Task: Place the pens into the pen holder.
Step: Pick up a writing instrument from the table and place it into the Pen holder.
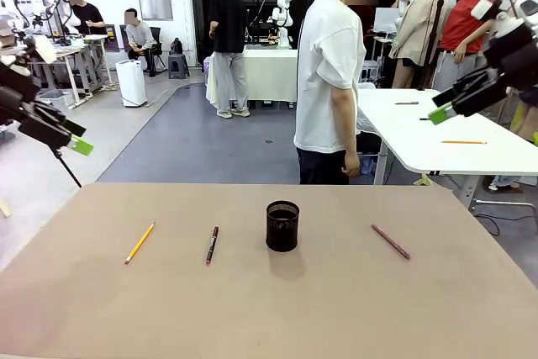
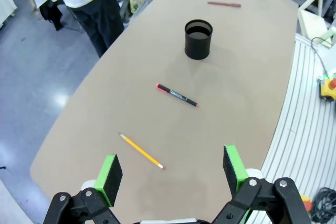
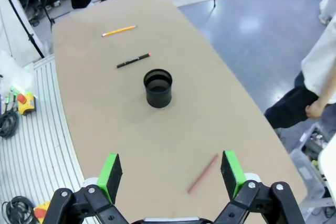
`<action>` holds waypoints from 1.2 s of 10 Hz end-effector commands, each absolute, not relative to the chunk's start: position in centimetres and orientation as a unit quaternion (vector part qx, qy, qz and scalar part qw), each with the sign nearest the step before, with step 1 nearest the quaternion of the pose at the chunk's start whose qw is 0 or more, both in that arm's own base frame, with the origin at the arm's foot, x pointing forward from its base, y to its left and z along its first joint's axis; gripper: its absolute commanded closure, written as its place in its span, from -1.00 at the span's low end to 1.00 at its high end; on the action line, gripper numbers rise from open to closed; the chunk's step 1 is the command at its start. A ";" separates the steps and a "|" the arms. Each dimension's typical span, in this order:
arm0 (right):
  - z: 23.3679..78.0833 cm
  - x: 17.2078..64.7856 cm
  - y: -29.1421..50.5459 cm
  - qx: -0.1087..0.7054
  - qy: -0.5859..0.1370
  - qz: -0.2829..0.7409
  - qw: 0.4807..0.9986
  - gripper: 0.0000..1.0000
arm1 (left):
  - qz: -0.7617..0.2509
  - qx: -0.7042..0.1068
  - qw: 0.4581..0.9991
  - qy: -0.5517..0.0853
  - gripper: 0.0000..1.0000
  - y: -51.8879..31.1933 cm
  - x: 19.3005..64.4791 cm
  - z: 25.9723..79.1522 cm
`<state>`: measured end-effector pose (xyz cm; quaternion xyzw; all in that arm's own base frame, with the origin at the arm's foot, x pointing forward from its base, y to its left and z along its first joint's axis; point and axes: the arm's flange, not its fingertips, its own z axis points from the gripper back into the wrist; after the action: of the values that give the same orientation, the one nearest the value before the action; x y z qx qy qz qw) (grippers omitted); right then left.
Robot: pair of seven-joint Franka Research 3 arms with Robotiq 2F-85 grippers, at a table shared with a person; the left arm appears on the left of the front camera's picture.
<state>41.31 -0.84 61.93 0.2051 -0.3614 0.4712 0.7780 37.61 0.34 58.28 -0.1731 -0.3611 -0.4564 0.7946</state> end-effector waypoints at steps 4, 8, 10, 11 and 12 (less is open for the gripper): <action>62.6 43.4 -4.9 0.195 -0.357 0.478 0.779 -1.00 | -0.472 -0.133 0.791 -0.367 -1.00 1.6 39.0 61.8; 61.8 43.3 -5.2 0.196 -0.354 0.466 0.787 -1.00 | -0.468 -0.117 0.802 -0.353 -1.00 1.4 39.4 61.4; 61.8 43.3 -5.2 0.196 -0.354 0.466 0.787 -1.00 | -0.467 -0.136 0.792 -0.369 -1.00 1.3 39.0 62.1; 61.8 43.3 -5.2 0.196 -0.354 0.466 0.787 -1.00 | -0.467 -0.136 0.792 -0.369 -1.00 1.3 39.0 62.1; 61.8 43.3 -5.2 0.196 -0.354 0.466 0.787 -1.00 | -0.467 -0.136 0.792 -0.369 -1.00 1.3 39.0 62.1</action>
<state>43.41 -5.25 61.57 0.1950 -0.3491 0.4668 0.7888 39.15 1.26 61.93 -0.1334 -0.3659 -0.4655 0.7948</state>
